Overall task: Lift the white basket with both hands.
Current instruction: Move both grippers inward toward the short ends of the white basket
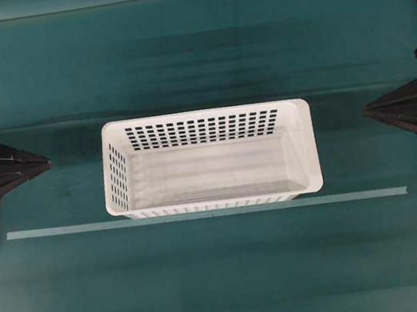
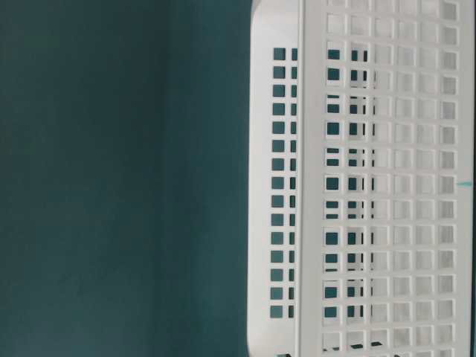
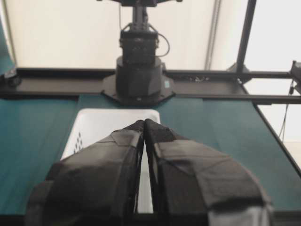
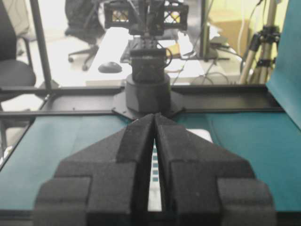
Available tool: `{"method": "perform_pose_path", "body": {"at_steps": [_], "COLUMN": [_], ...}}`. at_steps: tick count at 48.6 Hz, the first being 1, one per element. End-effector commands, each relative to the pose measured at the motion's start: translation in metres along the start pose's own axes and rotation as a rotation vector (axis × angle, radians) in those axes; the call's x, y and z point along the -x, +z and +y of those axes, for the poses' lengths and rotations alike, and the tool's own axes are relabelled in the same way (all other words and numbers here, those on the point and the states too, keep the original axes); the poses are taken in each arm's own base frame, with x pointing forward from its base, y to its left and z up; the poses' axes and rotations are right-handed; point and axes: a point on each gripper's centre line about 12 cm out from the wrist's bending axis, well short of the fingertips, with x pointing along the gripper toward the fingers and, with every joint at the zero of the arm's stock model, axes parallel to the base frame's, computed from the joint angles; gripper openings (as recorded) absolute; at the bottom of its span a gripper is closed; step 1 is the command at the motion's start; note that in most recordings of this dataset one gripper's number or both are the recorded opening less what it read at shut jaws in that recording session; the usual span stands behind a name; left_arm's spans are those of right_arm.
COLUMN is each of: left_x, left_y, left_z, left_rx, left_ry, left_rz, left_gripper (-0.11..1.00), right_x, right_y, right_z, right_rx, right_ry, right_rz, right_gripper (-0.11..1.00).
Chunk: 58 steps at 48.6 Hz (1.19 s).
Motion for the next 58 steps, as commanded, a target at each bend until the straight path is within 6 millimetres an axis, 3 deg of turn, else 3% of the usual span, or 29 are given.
{"method": "perform_pose_path", "body": {"at_steps": [1,6,10,18,27,37,44,52,58], "left_x": [-0.012,-0.018,-0.020,-0.025,-0.032,-0.047,-0.060,-0.075,-0.077], "left_y": [0.017,0.027,0.035,0.053,0.065,0.052,0.041,0.024,0.004], "left_z": [-0.005,-0.005,-0.005,-0.005,0.002,0.008,0.008,0.010,0.011], "left_rx": [0.075,0.221,0.348,0.533,0.761,0.949,1.010,1.066,1.069], "left_ry": [-0.027,-0.026,-0.021,0.006,0.092,0.224,0.278,0.366,0.482], "left_rz": [-0.013,0.004,0.035,0.104,0.199,0.344,0.415,0.519,0.672], "left_gripper": [0.14,0.03,-0.03,-0.03,-0.03,-0.03,-0.03,-0.03,-0.03], "right_x": [-0.005,-0.014,-0.023,-0.040,-0.052,-0.069,-0.082,-0.083,-0.079], "right_y": [0.010,0.023,0.028,0.036,0.024,0.019,-0.006,-0.026,-0.034], "right_z": [0.001,-0.005,-0.006,-0.009,-0.024,-0.037,-0.037,-0.040,-0.045], "right_rx": [-0.054,-0.247,-0.386,-0.669,-0.869,-0.996,-1.079,-1.085,-1.103], "right_ry": [0.002,-0.041,-0.058,-0.099,-0.209,-0.307,-0.398,-0.577,-0.761], "right_rz": [-0.020,0.012,0.084,0.212,0.358,0.493,0.742,0.994,1.084], "right_gripper": [0.09,0.00,0.00,0.00,0.00,0.00,0.00,0.00,0.00]}}
